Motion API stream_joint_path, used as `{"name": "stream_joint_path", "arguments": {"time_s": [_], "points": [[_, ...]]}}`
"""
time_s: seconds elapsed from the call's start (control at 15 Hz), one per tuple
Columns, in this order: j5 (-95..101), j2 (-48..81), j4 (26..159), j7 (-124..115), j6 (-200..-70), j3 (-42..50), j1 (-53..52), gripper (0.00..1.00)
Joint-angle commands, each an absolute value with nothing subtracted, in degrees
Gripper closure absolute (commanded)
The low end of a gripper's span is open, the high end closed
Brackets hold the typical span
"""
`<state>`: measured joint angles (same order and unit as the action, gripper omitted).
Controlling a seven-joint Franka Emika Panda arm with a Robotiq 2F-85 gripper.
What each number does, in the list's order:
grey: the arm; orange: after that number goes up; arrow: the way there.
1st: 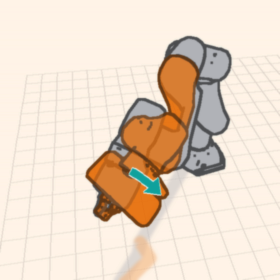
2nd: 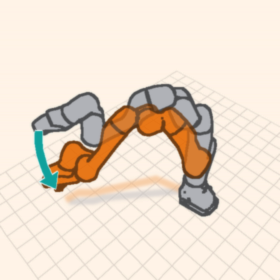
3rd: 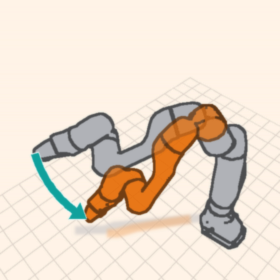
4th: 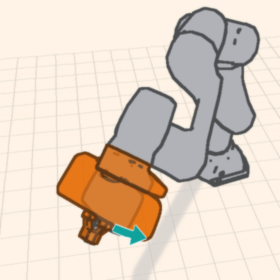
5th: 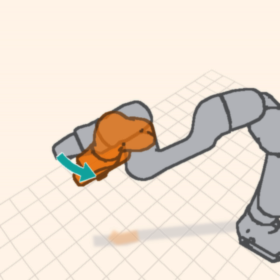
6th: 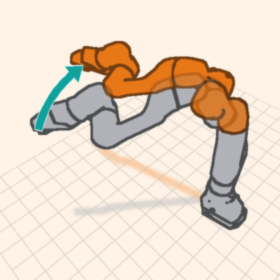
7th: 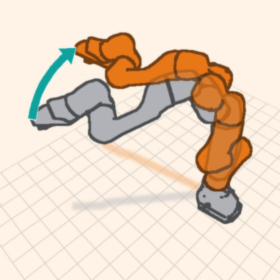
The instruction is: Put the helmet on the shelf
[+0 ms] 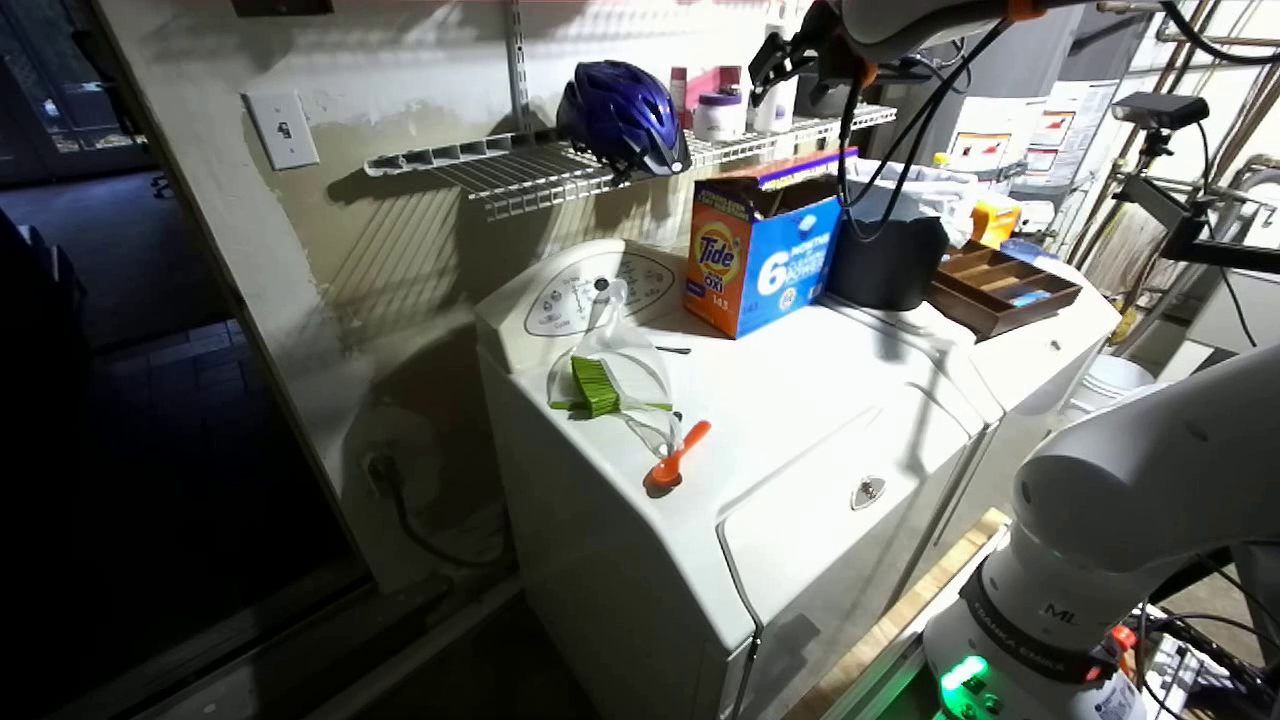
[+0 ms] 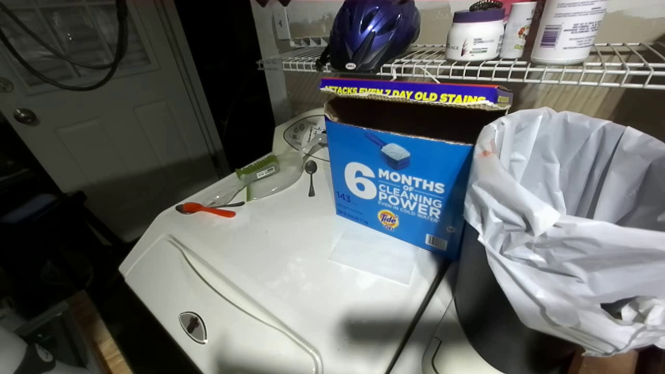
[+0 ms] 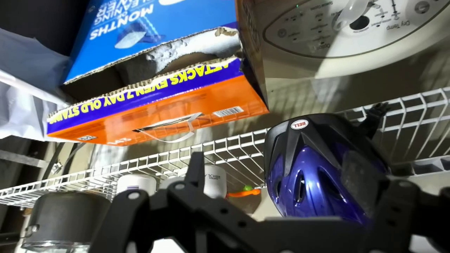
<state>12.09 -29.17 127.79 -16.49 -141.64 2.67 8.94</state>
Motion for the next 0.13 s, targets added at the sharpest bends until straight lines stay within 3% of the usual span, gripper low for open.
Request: {"name": "stream_joint_path", "arguments": {"time_s": [0.0,0.07], "points": [[11.1,-29.1,127.7,-15.8,-141.6,1.8,10.1,0.00],[11.1,-29.1,127.7,-15.8,-141.6,1.8,10.1,0.00]]}}
